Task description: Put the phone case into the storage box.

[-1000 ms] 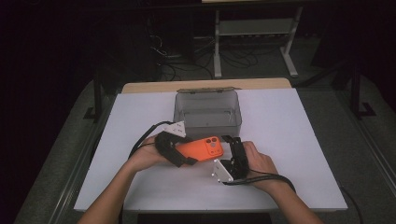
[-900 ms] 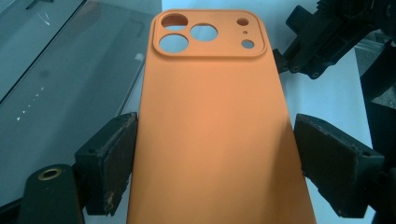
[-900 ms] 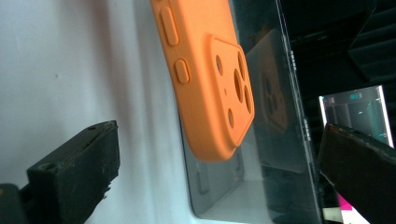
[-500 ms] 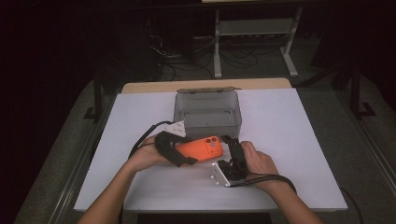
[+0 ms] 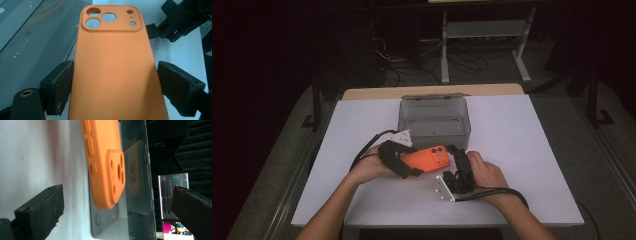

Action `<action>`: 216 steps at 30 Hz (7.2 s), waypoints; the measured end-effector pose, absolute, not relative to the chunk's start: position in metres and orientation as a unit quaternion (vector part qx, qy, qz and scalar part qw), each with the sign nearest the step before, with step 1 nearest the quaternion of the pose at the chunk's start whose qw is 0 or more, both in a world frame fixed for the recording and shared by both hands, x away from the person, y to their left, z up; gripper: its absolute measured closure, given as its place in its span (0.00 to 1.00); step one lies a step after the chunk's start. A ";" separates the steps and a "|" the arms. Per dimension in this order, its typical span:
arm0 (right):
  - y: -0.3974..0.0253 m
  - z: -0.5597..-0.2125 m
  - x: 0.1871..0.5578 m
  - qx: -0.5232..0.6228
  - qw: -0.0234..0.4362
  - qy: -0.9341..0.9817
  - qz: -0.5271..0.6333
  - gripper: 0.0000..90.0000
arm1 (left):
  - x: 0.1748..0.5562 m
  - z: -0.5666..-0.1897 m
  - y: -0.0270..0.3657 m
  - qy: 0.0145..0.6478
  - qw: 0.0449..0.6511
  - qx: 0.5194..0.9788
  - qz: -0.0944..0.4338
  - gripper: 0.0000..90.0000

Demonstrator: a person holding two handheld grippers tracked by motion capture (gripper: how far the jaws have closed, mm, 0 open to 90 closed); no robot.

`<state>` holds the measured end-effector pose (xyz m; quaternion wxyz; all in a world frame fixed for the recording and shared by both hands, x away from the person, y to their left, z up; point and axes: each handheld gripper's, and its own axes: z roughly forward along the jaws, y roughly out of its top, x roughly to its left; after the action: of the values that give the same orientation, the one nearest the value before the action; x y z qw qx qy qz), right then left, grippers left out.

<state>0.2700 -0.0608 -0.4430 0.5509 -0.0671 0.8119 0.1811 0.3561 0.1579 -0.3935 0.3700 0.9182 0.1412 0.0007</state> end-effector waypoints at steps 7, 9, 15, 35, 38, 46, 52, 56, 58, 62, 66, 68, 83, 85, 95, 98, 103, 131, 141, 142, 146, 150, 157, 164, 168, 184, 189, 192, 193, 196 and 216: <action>-0.050 -0.444 0.271 -0.076 0.558 0.806 0.181 0.00 | 0.355 -0.392 0.158 0.145 0.368 0.918 0.004 0.18; -0.046 -0.443 0.271 -0.079 0.559 0.805 0.183 0.00 | 0.355 -0.392 0.159 0.147 0.368 0.918 0.006 0.18; -0.032 -0.441 0.272 -0.089 0.564 0.799 0.191 0.00 | 0.356 -0.391 0.161 0.152 0.369 0.917 0.009 0.18; -0.012 -0.442 0.272 -0.105 0.588 0.779 0.191 0.00 | 0.358 -0.391 0.162 0.165 0.367 0.915 0.013 0.18; -0.011 -0.443 0.272 -0.109 0.590 0.777 0.188 0.00 | 0.358 -0.392 0.162 0.167 0.366 0.915 0.011 0.18; -0.009 -0.448 0.271 -0.117 0.599 0.771 0.185 0.00 | 0.357 -0.392 0.162 0.168 0.364 0.916 0.011 0.18; -0.009 -0.449 0.269 -0.119 0.605 0.765 0.184 0.05 | 0.358 -0.391 0.162 0.168 0.365 0.915 0.011 0.18; -0.008 -0.449 0.267 -0.120 0.608 0.763 0.182 0.07 | 0.358 -0.391 0.163 0.169 0.365 0.915 0.011 0.18; -0.008 -0.450 0.267 -0.122 0.609 0.763 0.179 0.09 | 0.358 -0.391 0.163 0.169 0.367 0.915 0.011 0.18; -0.007 -0.450 0.265 -0.126 0.609 0.762 0.179 0.15 | 0.358 -0.391 0.163 0.169 0.366 0.915 0.010 0.18; -0.007 -0.452 0.265 -0.128 0.607 0.765 0.174 0.19 | 0.358 -0.391 0.163 0.169 0.366 0.915 0.010 0.18; -0.006 -0.452 0.264 -0.130 0.606 0.765 0.173 0.23 | 0.358 -0.391 0.163 0.169 0.366 0.915 0.010 0.18; -0.004 -0.456 0.262 -0.129 0.611 0.763 0.167 0.37 | 0.358 -0.392 0.162 0.168 0.364 0.916 0.009 0.18; -0.004 -0.456 0.262 -0.129 0.612 0.762 0.165 0.38 | 0.358 -0.392 0.162 0.170 0.363 0.916 0.009 0.18; -0.002 -0.456 0.259 -0.128 0.611 0.764 0.164 0.50 | 0.358 -0.392 0.162 0.171 0.363 0.916 0.009 0.18; -0.002 -0.456 0.259 -0.126 0.610 0.765 0.163 0.54 | 0.358 -0.392 0.162 0.172 0.363 0.916 0.010 0.18; -0.002 -0.456 0.259 -0.129 0.608 0.767 0.160 0.59 | 0.358 -0.392 0.162 0.174 0.363 0.915 0.010 0.18; -0.001 -0.457 0.256 -0.135 0.600 0.772 0.162 0.76 | 0.359 -0.392 0.163 0.179 0.368 0.912 0.003 0.18; -0.001 -0.457 0.256 -0.135 0.600 0.771 0.163 0.80 | 0.360 -0.391 0.164 0.183 0.373 0.910 -0.001 0.18; -0.001 -0.457 0.256 -0.135 0.601 0.770 0.162 0.81 | 0.360 -0.391 0.164 0.183 0.374 0.909 -0.002 0.18; -0.001 -0.457 0.256 -0.137 0.607 0.766 0.161 0.83 | 0.360 -0.390 0.165 0.187 0.378 0.907 -0.007 0.18; -0.001 -0.457 0.255 -0.139 0.615 0.759 0.159 0.84 | 0.361 -0.389 0.166 0.191 0.383 0.904 -0.012 0.18; -0.002 -0.458 0.254 -0.149 0.624 0.752 0.155 0.86 | 0.362 -0.390 0.167 0.193 0.386 0.902 -0.021 0.18; -0.003 -0.459 0.253 -0.156 0.628 0.747 0.152 0.87 | 0.362 -0.392 0.167 0.194 0.390 0.900 -0.028 0.18; -0.003 -0.458 0.253 -0.156 0.629 0.746 0.154 0.87 | 0.361 -0.391 0.168 0.192 0.398 0.897 -0.025 0.18; -0.006 -0.457 0.254 -0.151 0.623 0.751 0.155 0.87 | 0.360 -0.378 0.183 0.196 0.427 0.883 -0.017 0.14; -0.007 -0.456 0.254 -0.151 0.625 0.750 0.158 0.87 | 0.358 -0.377 0.185 0.195 0.426 0.884 -0.009 0.11; -0.007 -0.456 0.255 -0.147 0.623 0.752 0.158 0.87 | 0.357 -0.376 0.188 0.200 0.426 0.882 -0.004 0.08; -0.007 -0.456 0.255 -0.148 0.623 0.752 0.158 0.87 | 0.357 -0.376 0.190 0.200 0.425 0.883 -0.001 0.08; -0.007 -0.457 0.255 -0.147 0.621 0.753 0.160 0.87 | 0.356 -0.376 0.194 0.203 0.423 0.883 0.008 0.04; -0.009 -0.456 0.255 -0.152 0.620 0.754 0.158 0.87 | 0.336 -0.384 0.238 0.251 0.424 0.867 0.067 0.00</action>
<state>0.2551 -0.0088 -0.4556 0.6195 -0.1525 0.7536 0.1581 0.3359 0.2382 -0.3838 0.4244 0.8673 0.2515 0.0667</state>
